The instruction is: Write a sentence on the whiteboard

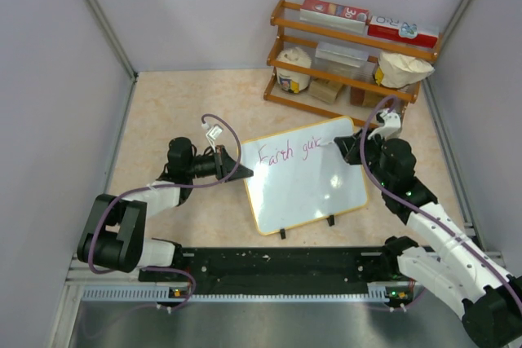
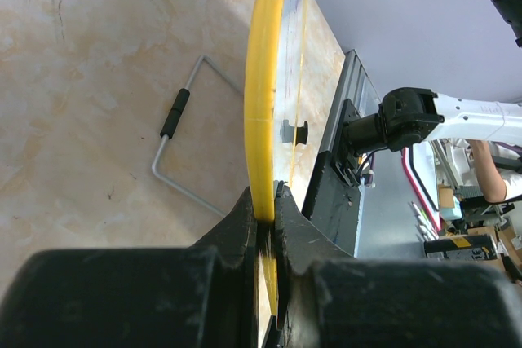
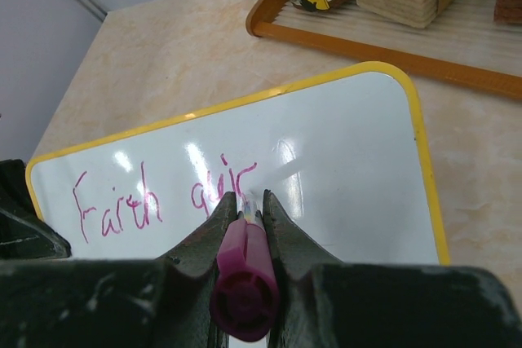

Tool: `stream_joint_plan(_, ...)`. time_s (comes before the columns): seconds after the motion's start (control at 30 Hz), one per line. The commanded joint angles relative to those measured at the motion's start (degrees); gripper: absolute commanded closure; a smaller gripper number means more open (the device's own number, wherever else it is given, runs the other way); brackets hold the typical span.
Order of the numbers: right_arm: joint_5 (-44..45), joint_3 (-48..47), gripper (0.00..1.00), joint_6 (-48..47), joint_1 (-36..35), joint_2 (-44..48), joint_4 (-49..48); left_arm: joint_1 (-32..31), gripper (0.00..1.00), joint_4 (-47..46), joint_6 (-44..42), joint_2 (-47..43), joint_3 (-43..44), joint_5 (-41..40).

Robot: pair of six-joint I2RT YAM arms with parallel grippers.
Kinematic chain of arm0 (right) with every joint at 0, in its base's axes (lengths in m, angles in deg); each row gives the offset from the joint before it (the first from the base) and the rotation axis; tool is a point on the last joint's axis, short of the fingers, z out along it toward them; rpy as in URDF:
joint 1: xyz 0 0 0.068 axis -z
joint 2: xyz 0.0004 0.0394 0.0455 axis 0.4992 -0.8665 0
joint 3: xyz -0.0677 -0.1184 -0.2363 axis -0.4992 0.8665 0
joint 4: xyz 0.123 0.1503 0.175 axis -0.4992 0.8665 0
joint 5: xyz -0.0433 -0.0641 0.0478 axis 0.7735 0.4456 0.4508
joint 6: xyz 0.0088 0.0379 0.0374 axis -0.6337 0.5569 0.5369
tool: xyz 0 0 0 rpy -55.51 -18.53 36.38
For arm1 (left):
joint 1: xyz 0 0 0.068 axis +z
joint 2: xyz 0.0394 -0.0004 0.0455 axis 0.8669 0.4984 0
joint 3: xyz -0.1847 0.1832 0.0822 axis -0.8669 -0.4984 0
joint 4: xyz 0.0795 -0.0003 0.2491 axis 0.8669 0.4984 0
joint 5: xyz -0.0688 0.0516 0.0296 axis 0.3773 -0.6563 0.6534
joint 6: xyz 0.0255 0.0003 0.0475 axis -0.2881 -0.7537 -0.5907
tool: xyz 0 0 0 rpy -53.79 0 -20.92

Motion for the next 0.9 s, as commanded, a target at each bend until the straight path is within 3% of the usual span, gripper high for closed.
stream_joint_plan(0.0, 3.3, -0.9, 1.00, -0.8, 0.8, 0.4, 0.7, -1.0, 1.00, -0.7, -5.1, 0.8, 0.7, -0.4)
stream_joint_plan(0.4, 3.4, -3.0, 1.00, 0.7, 0.8, 2.6, -2.6, -1.0, 1.00, -0.7, -5.2, 0.8, 0.8, -0.5)
stream_joint_plan(0.87, 3.1, -8.6, 1.00, 0.0, 0.8, -3.7, -5.1, -1.0, 1.00, -0.6, -5.1, 1.0, 0.8, -0.4)
